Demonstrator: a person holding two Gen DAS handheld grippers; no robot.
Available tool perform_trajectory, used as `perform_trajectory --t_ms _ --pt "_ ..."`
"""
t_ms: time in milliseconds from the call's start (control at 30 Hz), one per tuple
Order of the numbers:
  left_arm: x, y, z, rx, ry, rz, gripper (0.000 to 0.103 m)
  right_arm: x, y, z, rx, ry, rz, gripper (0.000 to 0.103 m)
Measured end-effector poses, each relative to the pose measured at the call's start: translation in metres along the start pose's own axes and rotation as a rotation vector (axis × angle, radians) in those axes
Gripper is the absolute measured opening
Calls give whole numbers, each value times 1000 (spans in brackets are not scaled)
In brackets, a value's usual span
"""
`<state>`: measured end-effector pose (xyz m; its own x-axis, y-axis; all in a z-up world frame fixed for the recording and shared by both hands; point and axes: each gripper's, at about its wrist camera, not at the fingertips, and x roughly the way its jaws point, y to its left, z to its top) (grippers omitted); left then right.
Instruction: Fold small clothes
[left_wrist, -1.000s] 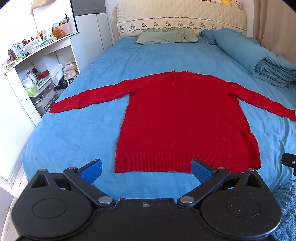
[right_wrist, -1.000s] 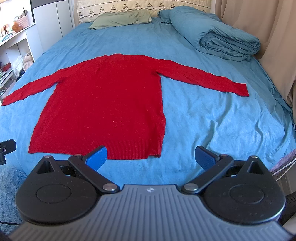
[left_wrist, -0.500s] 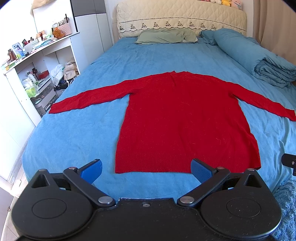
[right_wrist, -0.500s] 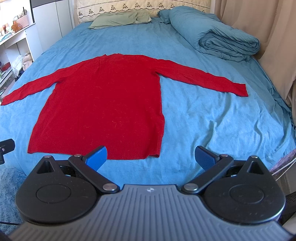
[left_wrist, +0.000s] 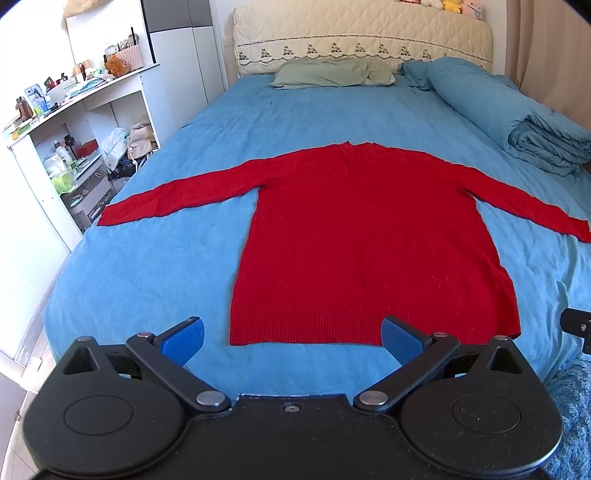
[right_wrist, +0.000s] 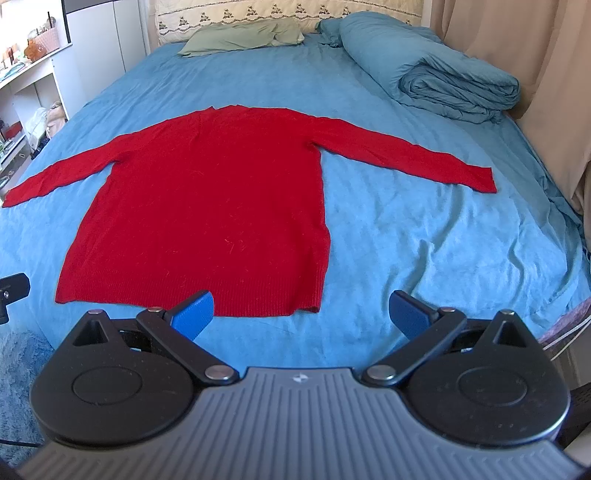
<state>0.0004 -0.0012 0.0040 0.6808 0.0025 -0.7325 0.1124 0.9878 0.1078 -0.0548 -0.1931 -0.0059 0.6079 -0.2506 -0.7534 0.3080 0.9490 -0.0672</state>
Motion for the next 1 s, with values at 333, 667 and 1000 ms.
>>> perform_trajectory --t_ms 333,667,1000 --pt "-3 1 0 -9 -16 -10 103 0 0 0 -1 -1 -1 103" --pt "-2 -24 39 37 -52 -95 103 -8 -18 21 62 -41 -22 103" --pt "58 -86 127 58 -26 -255 103 12 -93 86 179 -160 -149 103"
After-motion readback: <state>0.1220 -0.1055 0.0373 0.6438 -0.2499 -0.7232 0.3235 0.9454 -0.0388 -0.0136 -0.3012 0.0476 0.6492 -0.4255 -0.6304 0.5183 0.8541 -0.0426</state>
